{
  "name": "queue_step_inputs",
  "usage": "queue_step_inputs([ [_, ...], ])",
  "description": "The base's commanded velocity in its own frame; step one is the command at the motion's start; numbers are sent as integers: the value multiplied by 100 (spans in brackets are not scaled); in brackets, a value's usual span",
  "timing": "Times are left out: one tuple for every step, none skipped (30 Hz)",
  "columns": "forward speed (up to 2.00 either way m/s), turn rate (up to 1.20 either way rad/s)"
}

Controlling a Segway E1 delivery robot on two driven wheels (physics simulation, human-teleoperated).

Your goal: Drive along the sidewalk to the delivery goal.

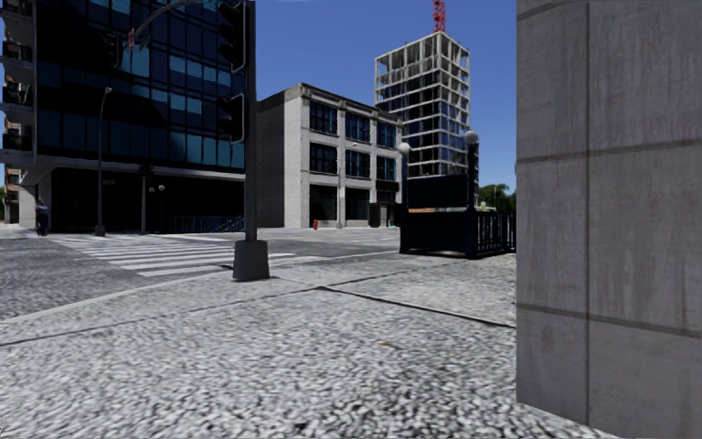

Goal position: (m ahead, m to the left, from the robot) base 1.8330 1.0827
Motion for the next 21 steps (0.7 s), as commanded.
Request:
queue_step_inputs([
  [144, 67],
  [144, 68],
  [144, 69],
  [144, 69],
  [144, 69],
  [144, 69],
  [144, 70],
  [144, 70],
  [144, 70],
  [144, 70],
  [144, 70],
  [144, 70],
  [144, 70],
  [144, 70],
  [144, 70],
  [144, 70],
  [144, 70],
  [144, 70],
  [144, 70],
  [144, 70],
  [144, 70],
])
